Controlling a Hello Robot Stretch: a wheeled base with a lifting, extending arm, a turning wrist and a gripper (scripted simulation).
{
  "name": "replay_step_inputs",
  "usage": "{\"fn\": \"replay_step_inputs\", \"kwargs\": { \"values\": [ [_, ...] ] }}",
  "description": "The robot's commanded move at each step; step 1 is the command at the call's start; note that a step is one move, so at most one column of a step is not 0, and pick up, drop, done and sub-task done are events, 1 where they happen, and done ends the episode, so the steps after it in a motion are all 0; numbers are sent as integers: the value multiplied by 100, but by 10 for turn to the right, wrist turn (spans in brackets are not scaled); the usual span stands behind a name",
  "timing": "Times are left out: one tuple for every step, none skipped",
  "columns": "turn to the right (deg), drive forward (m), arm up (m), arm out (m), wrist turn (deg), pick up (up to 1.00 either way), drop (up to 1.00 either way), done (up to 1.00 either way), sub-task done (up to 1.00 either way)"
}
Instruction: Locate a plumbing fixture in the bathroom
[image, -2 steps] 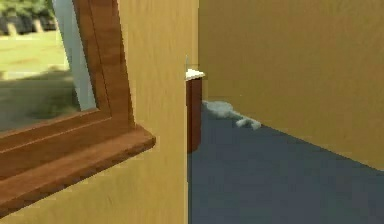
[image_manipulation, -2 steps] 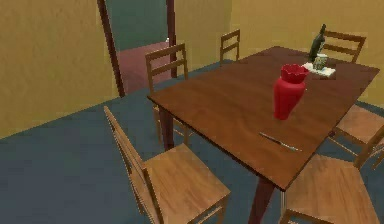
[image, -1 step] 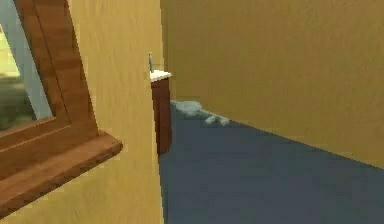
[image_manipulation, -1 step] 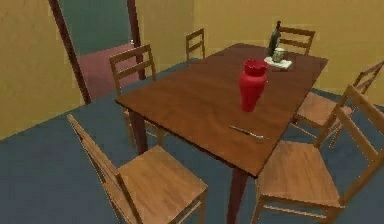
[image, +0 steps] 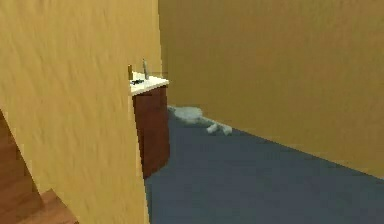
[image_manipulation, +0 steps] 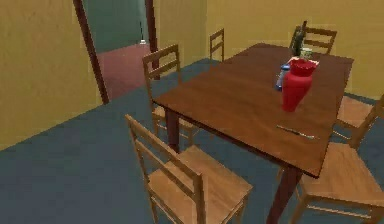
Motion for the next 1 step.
{"fn": "replay_step_inputs", "kwargs": {
  "values": [
    [360,0,0,0,0,0,0,0,0]
  ]
}}
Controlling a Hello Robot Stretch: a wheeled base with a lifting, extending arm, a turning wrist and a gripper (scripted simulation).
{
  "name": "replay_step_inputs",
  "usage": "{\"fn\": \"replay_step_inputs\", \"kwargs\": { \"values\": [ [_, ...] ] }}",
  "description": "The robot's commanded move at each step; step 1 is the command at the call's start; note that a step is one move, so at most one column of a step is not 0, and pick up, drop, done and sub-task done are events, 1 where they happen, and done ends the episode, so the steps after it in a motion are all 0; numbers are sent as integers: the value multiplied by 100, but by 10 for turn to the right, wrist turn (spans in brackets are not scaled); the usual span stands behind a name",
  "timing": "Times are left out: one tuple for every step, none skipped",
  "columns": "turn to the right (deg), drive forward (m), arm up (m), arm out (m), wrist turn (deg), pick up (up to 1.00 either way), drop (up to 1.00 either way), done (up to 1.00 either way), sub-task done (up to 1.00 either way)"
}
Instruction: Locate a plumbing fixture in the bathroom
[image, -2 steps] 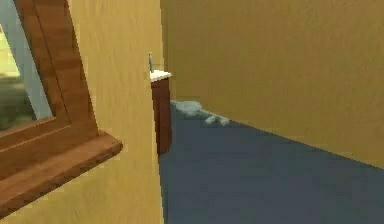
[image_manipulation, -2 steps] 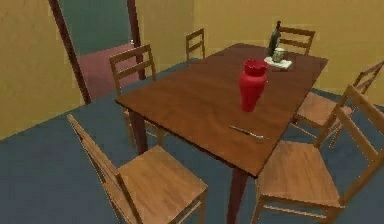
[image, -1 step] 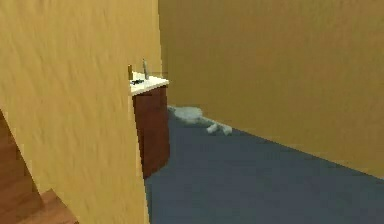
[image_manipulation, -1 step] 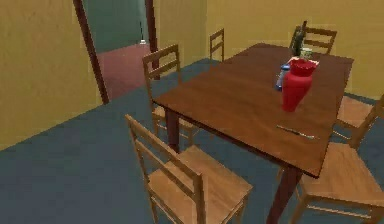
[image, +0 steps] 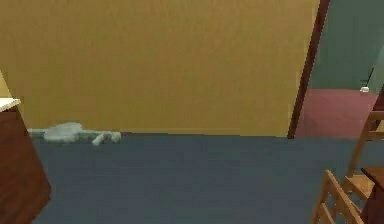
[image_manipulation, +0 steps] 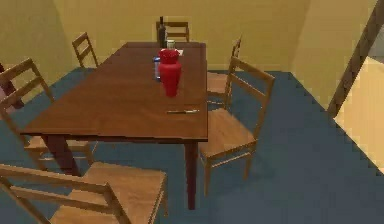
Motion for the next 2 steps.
{"fn": "replay_step_inputs", "kwargs": {
  "values": [
    [0,75,0,0,0,0,0,0,0],
    [360,0,0,0,0,0,0,0,0]
  ]
}}
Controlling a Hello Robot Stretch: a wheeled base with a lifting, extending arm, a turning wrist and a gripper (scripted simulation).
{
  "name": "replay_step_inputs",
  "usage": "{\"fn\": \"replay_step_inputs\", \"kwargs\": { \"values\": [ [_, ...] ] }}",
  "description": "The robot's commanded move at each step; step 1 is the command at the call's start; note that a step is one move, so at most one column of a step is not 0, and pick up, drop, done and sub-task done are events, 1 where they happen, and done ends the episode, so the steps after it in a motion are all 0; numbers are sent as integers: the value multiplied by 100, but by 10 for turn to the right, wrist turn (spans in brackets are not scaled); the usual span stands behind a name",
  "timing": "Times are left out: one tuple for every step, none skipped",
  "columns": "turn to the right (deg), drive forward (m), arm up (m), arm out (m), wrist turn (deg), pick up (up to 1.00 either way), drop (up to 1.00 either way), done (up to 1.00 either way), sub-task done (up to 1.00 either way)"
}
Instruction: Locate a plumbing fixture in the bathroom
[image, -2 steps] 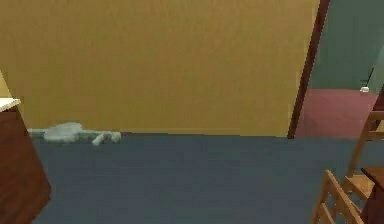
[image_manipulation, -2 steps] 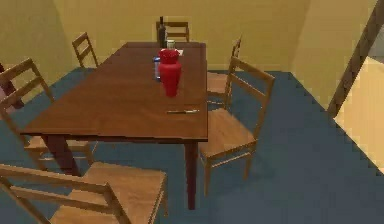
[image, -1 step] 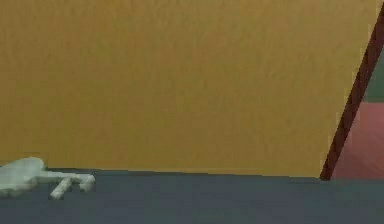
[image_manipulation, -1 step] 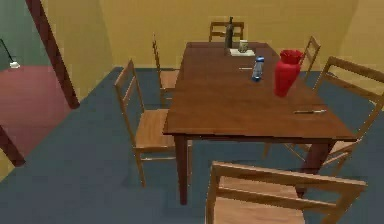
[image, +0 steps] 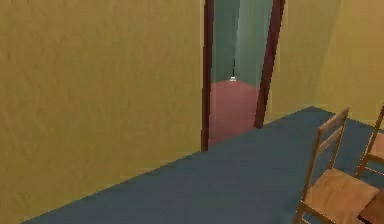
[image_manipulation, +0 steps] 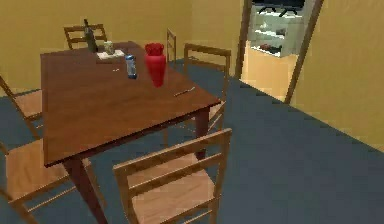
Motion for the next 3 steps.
{"fn": "replay_step_inputs", "kwargs": {
  "values": [
    [0,100,0,0,0,0,0,0,0],
    [90,0,0,0,0,0,0,0,0],
    [0,30,0,0,0,0,0,0,0]
  ]
}}
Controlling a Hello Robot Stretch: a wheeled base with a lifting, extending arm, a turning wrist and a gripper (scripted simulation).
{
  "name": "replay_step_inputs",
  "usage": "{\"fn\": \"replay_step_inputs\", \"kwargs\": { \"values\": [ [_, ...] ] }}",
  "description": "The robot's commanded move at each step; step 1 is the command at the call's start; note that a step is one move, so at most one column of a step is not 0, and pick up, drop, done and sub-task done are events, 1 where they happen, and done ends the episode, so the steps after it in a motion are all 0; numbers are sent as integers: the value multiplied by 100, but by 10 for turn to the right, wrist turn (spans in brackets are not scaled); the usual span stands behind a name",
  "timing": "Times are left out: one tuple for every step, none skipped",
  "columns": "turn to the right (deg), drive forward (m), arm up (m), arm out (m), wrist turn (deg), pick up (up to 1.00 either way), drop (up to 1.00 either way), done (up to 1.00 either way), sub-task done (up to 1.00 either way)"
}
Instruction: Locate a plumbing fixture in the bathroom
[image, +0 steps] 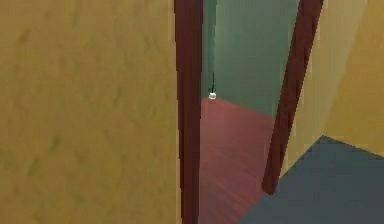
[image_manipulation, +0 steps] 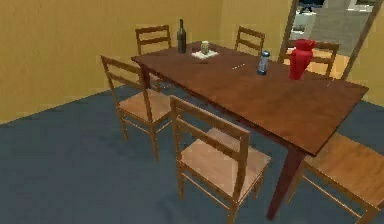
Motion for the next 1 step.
{"fn": "replay_step_inputs", "kwargs": {
  "values": [
    [450,0,0,0,0,0,0,0,0]
  ]
}}
